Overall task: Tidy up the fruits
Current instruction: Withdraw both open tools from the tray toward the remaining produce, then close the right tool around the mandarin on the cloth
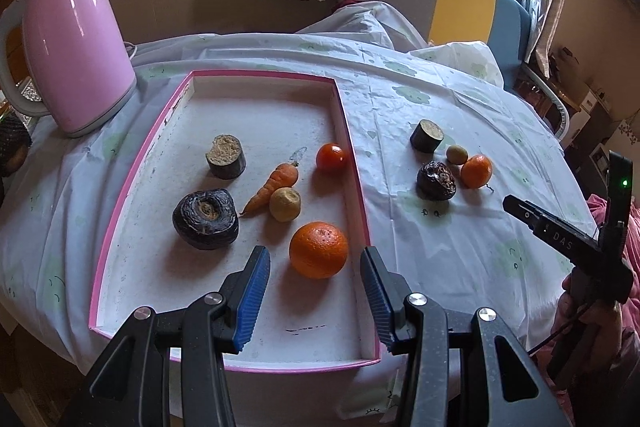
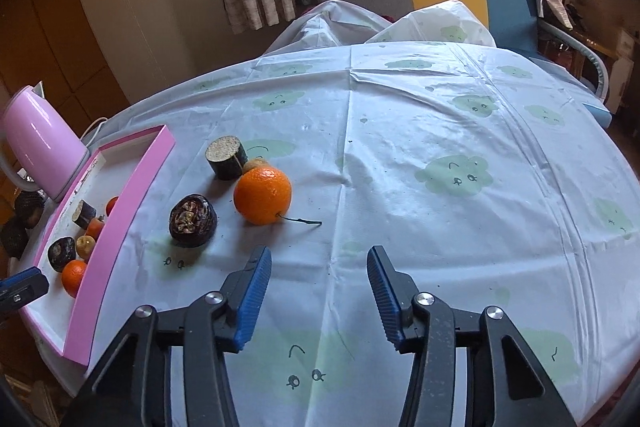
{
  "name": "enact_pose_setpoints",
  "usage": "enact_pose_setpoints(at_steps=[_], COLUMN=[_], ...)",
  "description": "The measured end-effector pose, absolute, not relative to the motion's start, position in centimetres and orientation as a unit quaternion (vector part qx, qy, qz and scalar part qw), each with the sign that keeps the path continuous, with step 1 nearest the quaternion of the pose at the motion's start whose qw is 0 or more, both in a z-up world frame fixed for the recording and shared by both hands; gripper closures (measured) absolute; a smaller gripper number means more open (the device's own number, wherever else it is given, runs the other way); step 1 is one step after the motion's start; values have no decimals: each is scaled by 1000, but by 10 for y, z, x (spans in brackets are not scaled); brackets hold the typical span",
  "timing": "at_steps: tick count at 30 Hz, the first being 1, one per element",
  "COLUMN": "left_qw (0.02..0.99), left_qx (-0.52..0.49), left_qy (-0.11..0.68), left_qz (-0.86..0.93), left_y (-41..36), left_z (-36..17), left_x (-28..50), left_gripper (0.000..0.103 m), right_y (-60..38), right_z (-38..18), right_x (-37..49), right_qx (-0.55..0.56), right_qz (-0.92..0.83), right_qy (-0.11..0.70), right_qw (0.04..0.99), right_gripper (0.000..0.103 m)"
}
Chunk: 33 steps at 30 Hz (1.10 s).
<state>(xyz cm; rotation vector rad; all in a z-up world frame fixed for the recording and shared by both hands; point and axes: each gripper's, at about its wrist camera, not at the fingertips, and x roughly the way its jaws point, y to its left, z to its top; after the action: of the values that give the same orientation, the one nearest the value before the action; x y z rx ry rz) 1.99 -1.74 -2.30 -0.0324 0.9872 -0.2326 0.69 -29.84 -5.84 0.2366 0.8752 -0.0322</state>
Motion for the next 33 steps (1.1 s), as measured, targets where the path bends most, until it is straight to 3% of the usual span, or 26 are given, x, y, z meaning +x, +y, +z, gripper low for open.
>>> enact_pose_setpoints(at_steps=[2,7,16,17,19,20,33], left_qw=[874,874,871,871,870,868,851], left_qx=[-15,-14,-15,-15,-14,-14,-15], left_qy=[472,466,467,468,469,471,484], left_qz=[-118,-136,-149,-150,-152,-154,-204], left_y=[-20,-25,-29,-29,-32,-34,-78], left_z=[-23,-21,-23,-23,-24,-25,-17], left_x=[20,19,20,21,21,22,47], left_gripper=[55,55,55,55,55,55,56], right_y=[-299,-288,-261,-259,-260,-262,-317], right_z=[-58,-52,-74,-76,-78,-78,-67], right_x=[11,33,77,78,78,78,46], right_qx=[134,121,27,19,21,29,29], right_qz=[1,17,34,35,45,49,-72], right_qy=[423,413,431,436,436,438,403], right_qw=[896,902,901,899,899,897,912], right_gripper=[52,27,27,28,62,64,65])
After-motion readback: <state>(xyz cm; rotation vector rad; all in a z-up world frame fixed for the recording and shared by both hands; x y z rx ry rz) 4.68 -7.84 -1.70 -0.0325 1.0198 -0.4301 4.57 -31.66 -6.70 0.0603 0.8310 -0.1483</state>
